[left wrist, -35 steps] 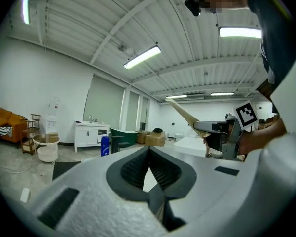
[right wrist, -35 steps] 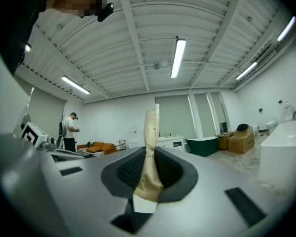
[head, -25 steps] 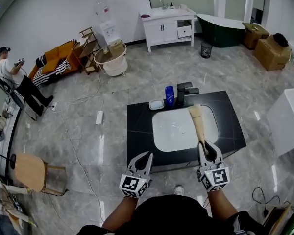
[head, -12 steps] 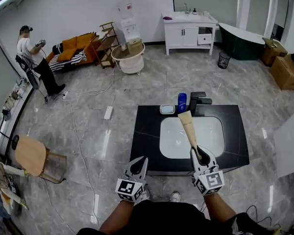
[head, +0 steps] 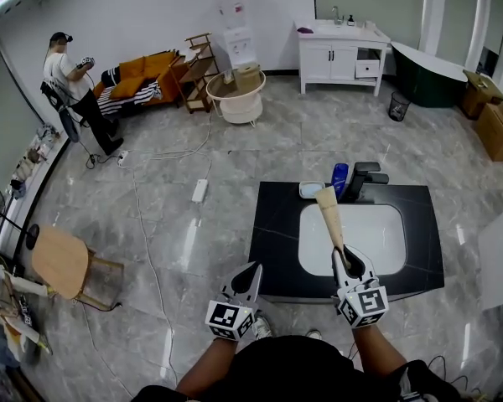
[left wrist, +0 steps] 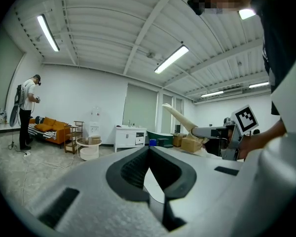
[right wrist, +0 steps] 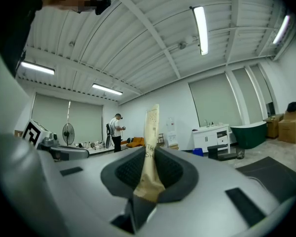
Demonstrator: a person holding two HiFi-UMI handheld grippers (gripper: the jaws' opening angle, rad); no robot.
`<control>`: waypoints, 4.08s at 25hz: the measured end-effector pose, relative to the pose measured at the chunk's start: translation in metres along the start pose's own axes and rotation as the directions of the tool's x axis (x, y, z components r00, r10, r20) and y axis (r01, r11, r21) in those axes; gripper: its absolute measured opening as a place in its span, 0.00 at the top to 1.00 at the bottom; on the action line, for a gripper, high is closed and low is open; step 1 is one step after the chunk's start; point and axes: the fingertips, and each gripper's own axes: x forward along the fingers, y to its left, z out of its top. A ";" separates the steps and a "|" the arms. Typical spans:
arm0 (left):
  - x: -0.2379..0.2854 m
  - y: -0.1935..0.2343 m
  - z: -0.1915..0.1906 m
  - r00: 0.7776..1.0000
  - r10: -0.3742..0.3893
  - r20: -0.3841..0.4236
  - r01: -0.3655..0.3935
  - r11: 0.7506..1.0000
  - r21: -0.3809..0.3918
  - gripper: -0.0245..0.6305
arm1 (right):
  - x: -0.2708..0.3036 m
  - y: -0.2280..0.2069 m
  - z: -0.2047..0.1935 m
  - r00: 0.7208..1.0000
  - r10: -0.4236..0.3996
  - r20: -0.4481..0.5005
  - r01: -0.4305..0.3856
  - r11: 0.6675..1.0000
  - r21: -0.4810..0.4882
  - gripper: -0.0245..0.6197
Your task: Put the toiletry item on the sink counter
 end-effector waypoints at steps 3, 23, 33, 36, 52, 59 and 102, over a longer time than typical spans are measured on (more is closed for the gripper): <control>-0.001 0.020 0.002 1.000 -0.002 -0.004 0.002 1.000 0.012 0.95 | 0.019 0.009 -0.005 1.000 -0.003 -0.002 0.003 1.000 0.017 0.88; -0.011 0.075 -0.022 0.999 0.014 -0.052 -0.015 1.000 -0.015 0.95 | 0.116 0.040 -0.178 0.913 -0.039 -0.406 0.057 0.998 0.032 0.88; -0.032 0.094 -0.037 0.993 0.082 -0.088 -0.084 0.996 -0.021 0.95 | 0.136 0.044 -0.268 0.800 -0.049 -0.599 0.092 0.995 0.041 0.88; -0.041 0.098 -0.041 0.990 0.100 -0.099 -0.103 0.994 -0.023 0.95 | 0.139 0.042 -0.281 0.764 -0.074 -0.640 0.112 0.993 0.019 0.88; -0.035 0.100 -0.044 0.992 0.089 -0.093 -0.093 0.995 -0.036 0.95 | 0.146 0.041 -0.253 0.787 -0.091 -0.610 0.105 0.994 -0.013 0.64; -0.012 0.082 -0.035 0.996 0.040 -0.075 -0.042 0.999 -0.027 0.95 | 0.124 0.052 -0.158 0.906 0.017 -0.422 -0.013 1.000 0.013 0.63; 0.045 -0.004 0.015 0.990 -0.139 0.024 0.139 0.990 0.011 0.95 | 0.014 0.020 0.047 1.000 -0.005 0.028 0.008 0.993 -0.114 0.95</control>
